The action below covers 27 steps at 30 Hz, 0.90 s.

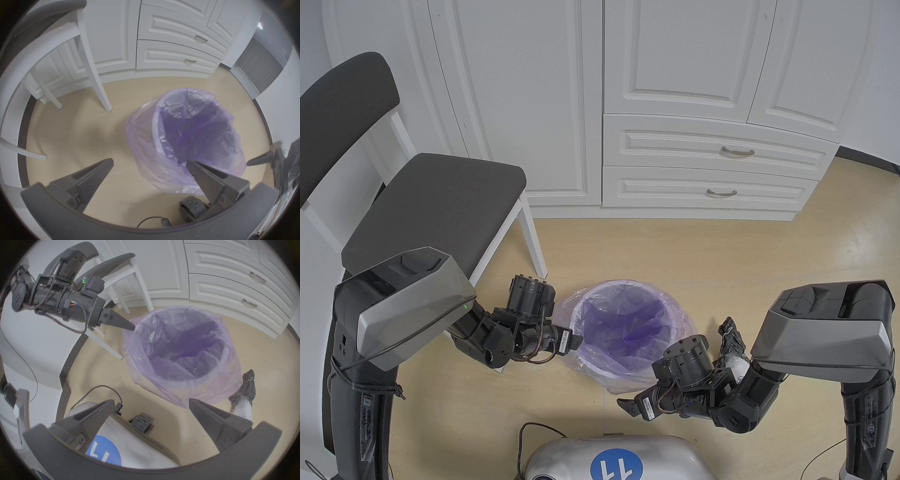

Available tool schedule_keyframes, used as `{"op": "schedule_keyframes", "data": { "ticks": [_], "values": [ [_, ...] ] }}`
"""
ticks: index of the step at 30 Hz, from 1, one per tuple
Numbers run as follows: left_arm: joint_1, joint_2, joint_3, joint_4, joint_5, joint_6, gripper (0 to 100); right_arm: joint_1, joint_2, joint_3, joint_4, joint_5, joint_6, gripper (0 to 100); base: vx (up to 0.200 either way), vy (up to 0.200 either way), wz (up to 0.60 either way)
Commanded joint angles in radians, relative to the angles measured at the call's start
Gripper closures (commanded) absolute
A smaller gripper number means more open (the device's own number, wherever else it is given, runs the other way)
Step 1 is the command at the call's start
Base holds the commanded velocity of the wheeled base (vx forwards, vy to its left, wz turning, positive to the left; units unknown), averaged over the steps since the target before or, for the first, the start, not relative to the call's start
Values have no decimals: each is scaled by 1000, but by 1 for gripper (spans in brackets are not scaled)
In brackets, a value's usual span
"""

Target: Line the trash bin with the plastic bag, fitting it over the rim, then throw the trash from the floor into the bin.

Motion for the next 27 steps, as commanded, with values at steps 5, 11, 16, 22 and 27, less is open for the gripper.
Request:
{"op": "schedule_keyframes", "data": {
  "ticks": [5,11,16,22,27],
  "values": [
    [77,-2,73,-12,-107,76,0,-39,6,59,1,45,-62,0,0,0,0],
    [122,1,124,-15,-228,171,0,-53,9,64,2,62,-81,0,0,0,0],
    [135,42,108,-15,-239,188,0,-93,3,72,2,63,-117,0,0,0,0],
    [146,90,95,-33,-239,208,0,-114,-35,115,-12,99,-176,0,0,0,0],
    [157,93,102,-82,-239,203,0,-138,-136,144,-10,123,-182,0,0,0,0]
  ]
}}
